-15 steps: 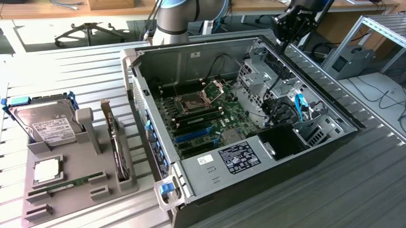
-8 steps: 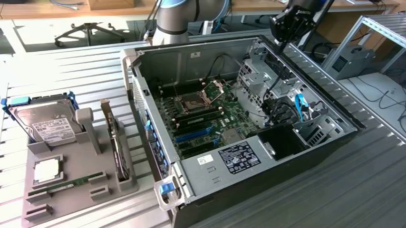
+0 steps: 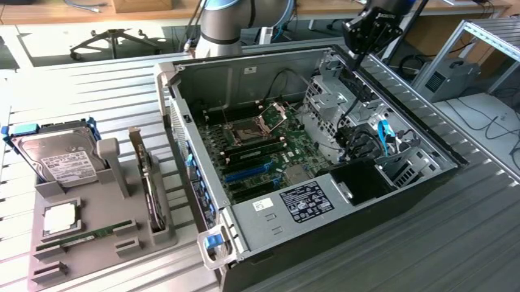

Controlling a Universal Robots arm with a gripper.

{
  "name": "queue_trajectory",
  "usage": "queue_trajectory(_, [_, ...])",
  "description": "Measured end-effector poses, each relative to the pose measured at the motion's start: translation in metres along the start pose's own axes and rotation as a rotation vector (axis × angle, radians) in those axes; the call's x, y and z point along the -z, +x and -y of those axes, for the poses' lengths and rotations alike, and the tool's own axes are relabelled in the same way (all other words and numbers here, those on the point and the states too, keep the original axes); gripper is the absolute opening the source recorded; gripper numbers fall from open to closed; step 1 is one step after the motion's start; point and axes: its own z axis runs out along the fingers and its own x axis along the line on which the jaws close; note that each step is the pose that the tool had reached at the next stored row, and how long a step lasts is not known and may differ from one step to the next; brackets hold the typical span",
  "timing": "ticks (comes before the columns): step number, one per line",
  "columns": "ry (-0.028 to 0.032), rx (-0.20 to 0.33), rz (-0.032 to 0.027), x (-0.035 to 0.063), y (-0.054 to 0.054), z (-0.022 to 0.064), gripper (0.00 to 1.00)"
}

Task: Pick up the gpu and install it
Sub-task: 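Reach for the gpu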

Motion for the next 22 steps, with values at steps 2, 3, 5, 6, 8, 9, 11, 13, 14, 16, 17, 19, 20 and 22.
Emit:
queue_trajectory(2, [0.0000, 0.000, 0.0000, -0.0001, 0.001, 0.0001, 0.11])
queue_trajectory(3, [0.0000, 0.000, 0.0001, -0.0001, 0.002, 0.0002, 0.11])
queue_trajectory(5, [0.0000, 0.000, 0.0000, -0.0002, 0.003, 0.0002, 0.11])
queue_trajectory(6, [0.0000, 0.000, 0.0000, -0.0002, 0.003, 0.0002, 0.11])
queue_trajectory(8, [0.0000, 0.000, 0.0000, -0.0003, 0.004, 0.0003, 0.11])
queue_trajectory(9, [-0.0001, 0.000, 0.0000, -0.0003, 0.004, 0.0003, 0.11])
queue_trajectory(11, [0.0000, 0.000, 0.0000, -0.0004, 0.005, 0.0004, 0.11])
queue_trajectory(13, [0.0001, 0.000, 0.0001, -0.0004, 0.006, 0.0004, 0.11])
queue_trajectory(14, [0.0000, 0.000, 0.0000, -0.0005, 0.007, 0.0005, 0.11])
queue_trajectory(16, [0.0000, 0.000, 0.0000, -0.0007, 0.009, 0.0007, 0.11])
queue_trajectory(17, [0.0000, 0.000, 0.0000, -0.0007, 0.009, 0.0008, 0.11])
queue_trajectory(19, [0.0000, 0.000, 0.0000, -0.0008, 0.011, 0.0009, 0.11])
queue_trajectory(20, [0.0000, 0.000, 0.0000, -0.0008, 0.012, 0.0009, 0.11])
queue_trajectory(22, [0.0000, 0.000, 0.0001, -0.0009, 0.013, 0.0010, 0.11])
